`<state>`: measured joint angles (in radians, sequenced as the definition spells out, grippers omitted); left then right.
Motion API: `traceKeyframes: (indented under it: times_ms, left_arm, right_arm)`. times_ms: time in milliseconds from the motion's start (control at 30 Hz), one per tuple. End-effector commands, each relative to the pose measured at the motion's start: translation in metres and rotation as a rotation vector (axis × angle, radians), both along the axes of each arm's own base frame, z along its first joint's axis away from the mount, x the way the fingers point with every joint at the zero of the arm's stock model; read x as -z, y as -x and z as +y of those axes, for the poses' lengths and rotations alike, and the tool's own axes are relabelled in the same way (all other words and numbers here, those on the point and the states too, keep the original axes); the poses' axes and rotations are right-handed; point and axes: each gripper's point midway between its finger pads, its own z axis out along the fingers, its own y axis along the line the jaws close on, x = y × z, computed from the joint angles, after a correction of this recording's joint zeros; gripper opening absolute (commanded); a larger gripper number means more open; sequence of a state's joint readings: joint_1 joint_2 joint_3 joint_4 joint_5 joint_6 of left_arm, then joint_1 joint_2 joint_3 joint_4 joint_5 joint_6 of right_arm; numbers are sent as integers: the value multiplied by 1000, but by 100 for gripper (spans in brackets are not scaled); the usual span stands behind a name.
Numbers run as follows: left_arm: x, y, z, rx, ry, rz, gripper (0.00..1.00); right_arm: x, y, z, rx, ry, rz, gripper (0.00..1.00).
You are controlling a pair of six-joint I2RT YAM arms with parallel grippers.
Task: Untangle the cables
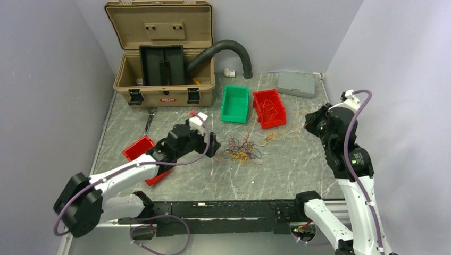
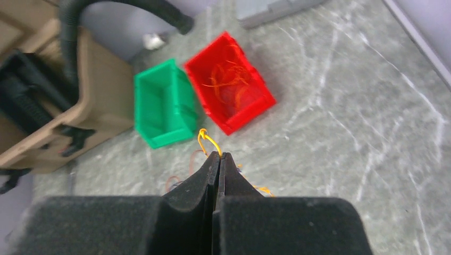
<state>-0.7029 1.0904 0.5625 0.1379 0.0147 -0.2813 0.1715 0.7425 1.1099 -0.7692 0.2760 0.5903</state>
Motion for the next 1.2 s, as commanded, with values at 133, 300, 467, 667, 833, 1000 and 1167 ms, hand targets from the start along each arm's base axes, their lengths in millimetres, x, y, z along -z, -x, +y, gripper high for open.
traceKeyframes:
  times_ms: [133, 300, 467, 667, 833, 1000, 1167]
  left_arm:
    - [-58, -7, -98, 321, 100, -219, 99]
    - [-69, -3, -133, 448, 184, -330, 99]
    - [-66, 2, -163, 559, 252, -354, 98]
    - [-47, 7, -195, 606, 241, -283, 91]
    - [-11, -2, -209, 575, 197, -159, 58]
    - [13, -13, -192, 412, 185, -51, 0]
    - [13, -24, -111, 175, 181, -24, 0]
  right_arm:
    - [-115, 3, 56, -344, -58, -282, 0]
    - [-142, 8, 74, -436, -102, -328, 0]
    - [-165, 12, 82, -478, -143, -378, 0]
    - [-181, 15, 84, -486, -162, -409, 0]
    - [-188, 18, 81, -465, -171, -427, 0]
    - [-189, 19, 24, -160, -84, -425, 0]
    - [-153, 30, -57, 271, 63, -323, 0]
